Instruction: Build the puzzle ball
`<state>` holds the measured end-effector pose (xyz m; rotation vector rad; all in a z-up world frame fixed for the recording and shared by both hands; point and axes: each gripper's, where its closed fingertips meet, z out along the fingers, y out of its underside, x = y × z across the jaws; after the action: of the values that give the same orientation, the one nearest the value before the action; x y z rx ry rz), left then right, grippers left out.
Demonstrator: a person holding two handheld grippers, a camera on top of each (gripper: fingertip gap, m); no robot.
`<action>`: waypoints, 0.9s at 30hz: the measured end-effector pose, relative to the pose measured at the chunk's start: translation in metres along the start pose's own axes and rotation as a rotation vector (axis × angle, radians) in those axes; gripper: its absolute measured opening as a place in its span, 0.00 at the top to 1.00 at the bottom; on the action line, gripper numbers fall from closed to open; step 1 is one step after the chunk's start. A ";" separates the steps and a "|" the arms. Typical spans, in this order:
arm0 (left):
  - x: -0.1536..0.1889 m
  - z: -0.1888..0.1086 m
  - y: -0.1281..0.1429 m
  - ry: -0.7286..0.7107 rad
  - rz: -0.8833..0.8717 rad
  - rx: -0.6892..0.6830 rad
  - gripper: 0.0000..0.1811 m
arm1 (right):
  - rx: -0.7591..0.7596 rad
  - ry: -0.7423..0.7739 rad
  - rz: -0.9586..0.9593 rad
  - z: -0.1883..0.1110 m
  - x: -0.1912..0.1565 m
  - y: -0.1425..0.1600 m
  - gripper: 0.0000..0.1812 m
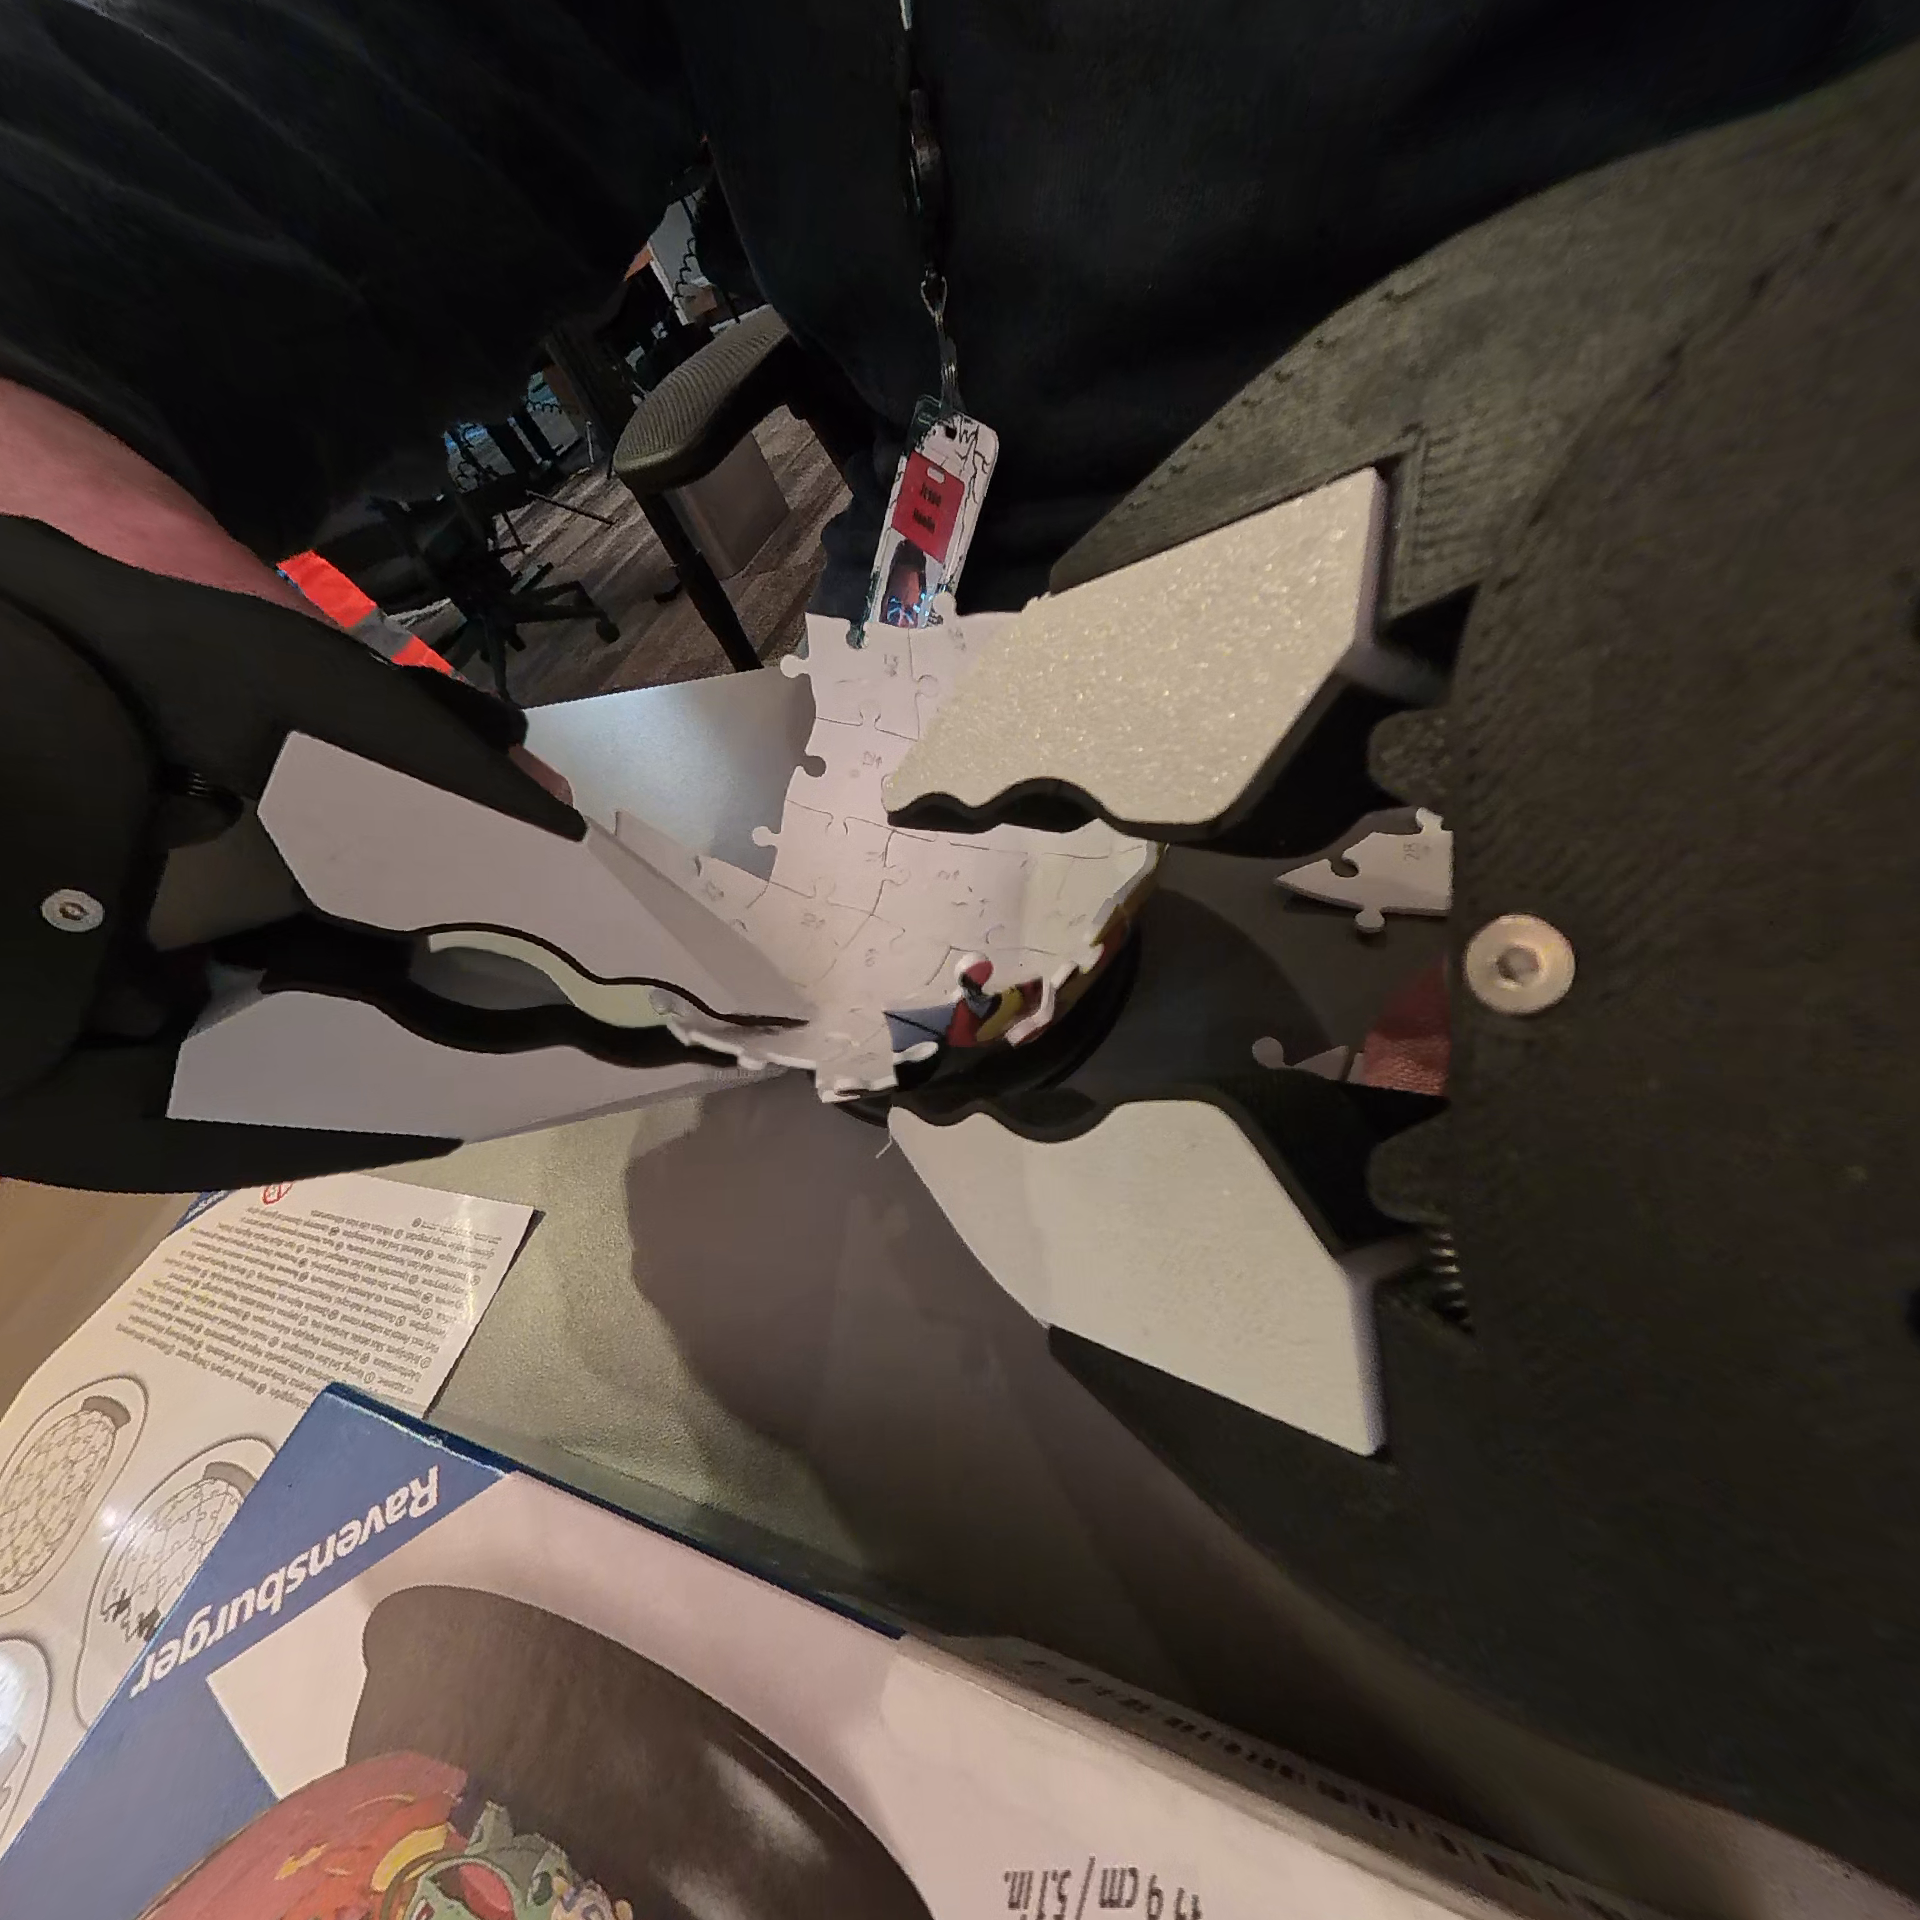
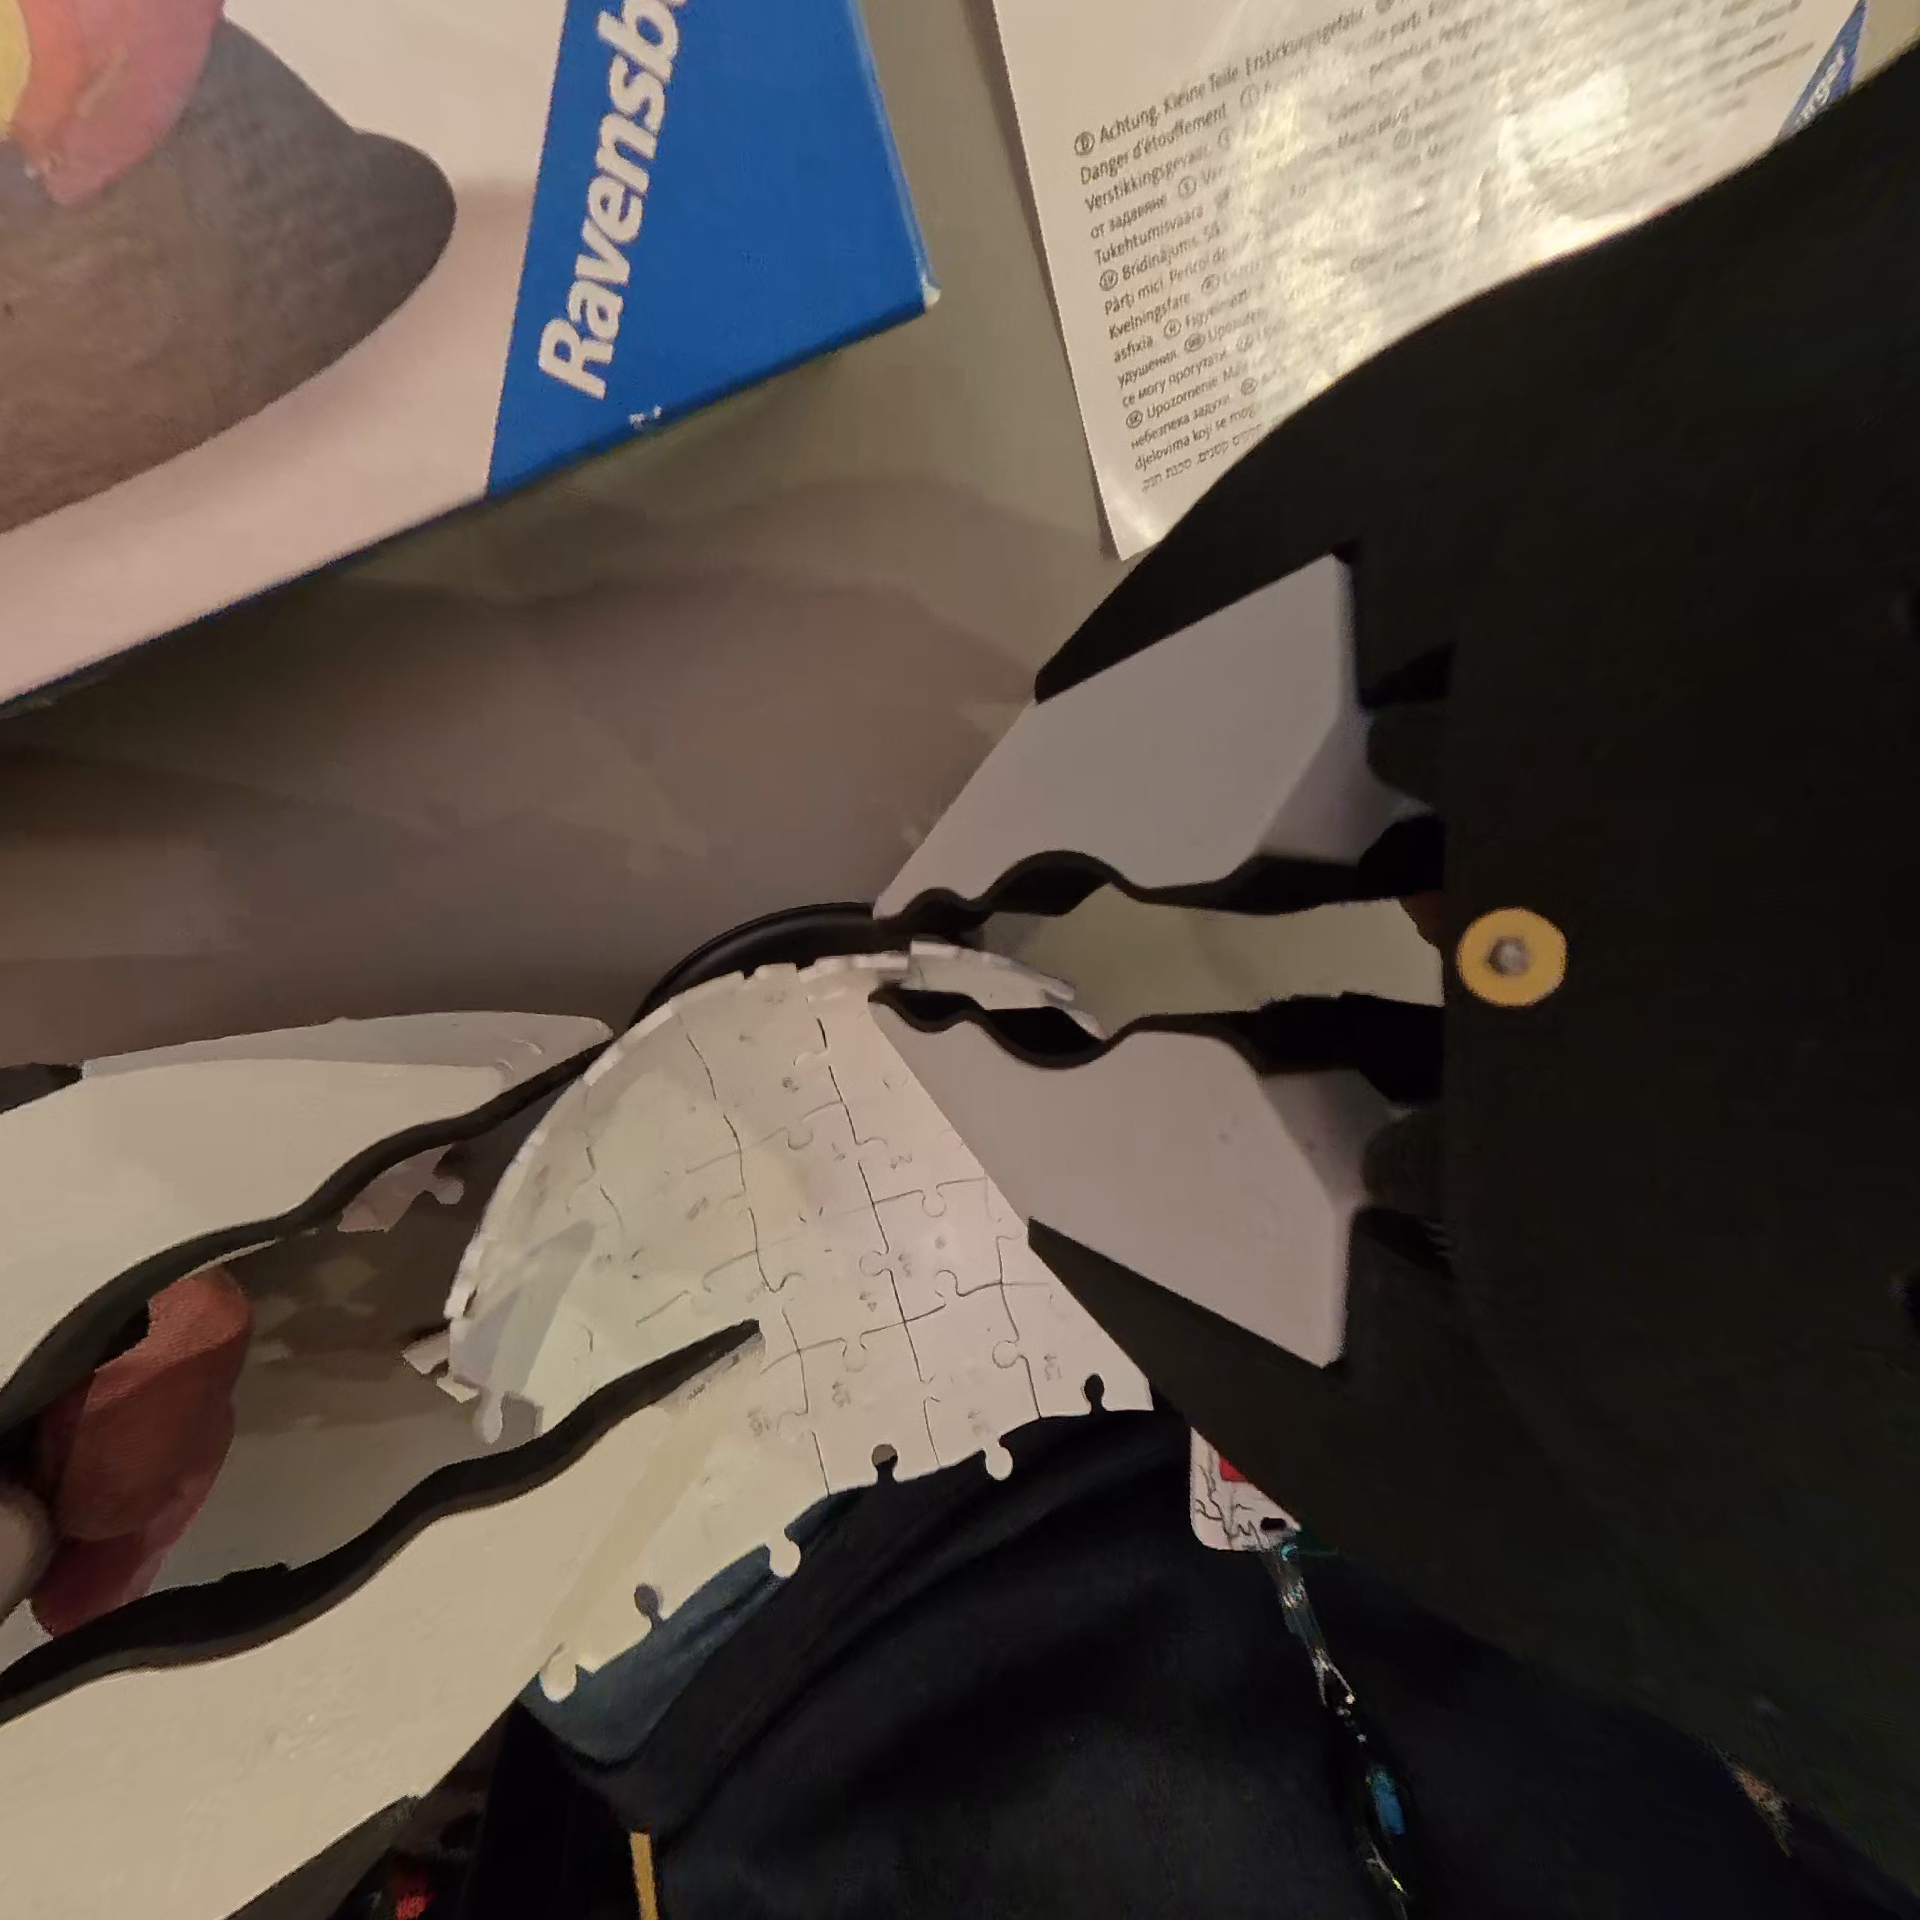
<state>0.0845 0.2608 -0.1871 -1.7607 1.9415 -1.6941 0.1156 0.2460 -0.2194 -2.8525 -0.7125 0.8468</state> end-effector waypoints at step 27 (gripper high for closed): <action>0.059 -0.048 0.040 -0.497 -0.003 0.012 0.66 | 0.218 0.170 -0.123 -0.019 -0.005 -0.004 0.97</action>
<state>0.0051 0.2420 -0.1598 -1.9402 1.6988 -1.1132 0.1206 0.2484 -0.2001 -2.6179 -0.7172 0.6149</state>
